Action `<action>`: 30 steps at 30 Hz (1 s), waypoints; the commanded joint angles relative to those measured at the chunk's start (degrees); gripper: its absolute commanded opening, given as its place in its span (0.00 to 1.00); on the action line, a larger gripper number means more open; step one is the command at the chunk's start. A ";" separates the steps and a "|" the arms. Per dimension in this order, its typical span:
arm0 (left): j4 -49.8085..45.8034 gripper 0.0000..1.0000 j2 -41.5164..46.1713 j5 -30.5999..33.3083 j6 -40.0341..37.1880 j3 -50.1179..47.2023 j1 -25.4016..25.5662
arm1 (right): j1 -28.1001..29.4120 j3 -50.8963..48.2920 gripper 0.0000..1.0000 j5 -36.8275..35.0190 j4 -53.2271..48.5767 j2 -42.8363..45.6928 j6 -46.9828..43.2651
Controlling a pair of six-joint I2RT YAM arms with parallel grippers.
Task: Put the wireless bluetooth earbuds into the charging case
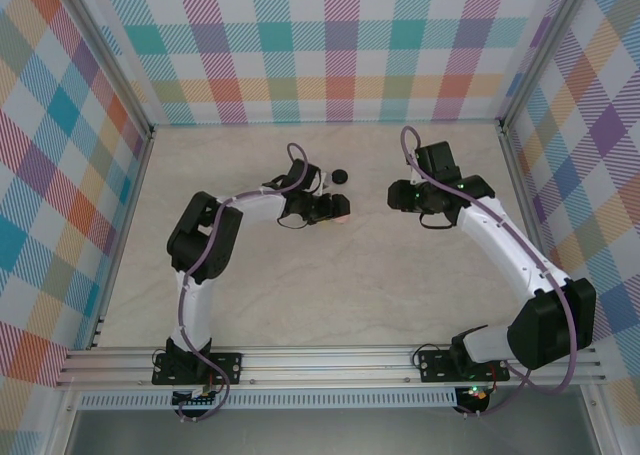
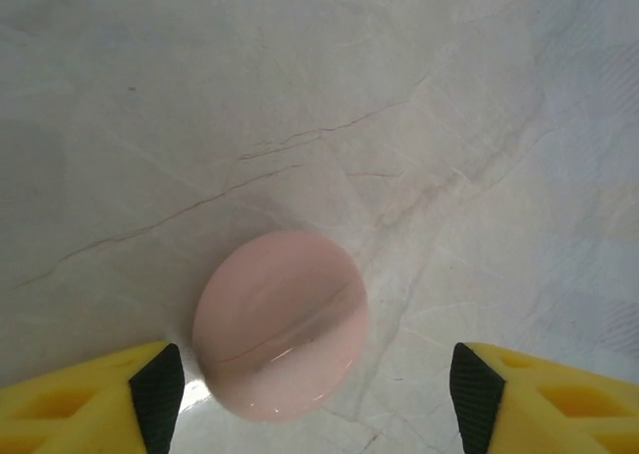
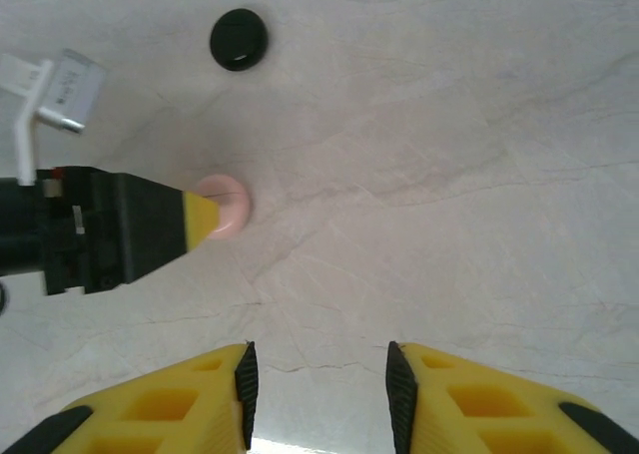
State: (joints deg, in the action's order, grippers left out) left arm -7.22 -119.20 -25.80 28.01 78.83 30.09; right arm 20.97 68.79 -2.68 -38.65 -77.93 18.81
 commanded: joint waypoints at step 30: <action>-6.49 1.00 40.94 46.83 -23.09 -27.66 -15.60 | -18.38 -30.03 0.61 -14.30 32.30 7.06 -9.93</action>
State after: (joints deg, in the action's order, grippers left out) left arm -19.86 -80.86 14.76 8.45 53.65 15.86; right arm 4.64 39.99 -22.59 -13.15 -71.50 10.52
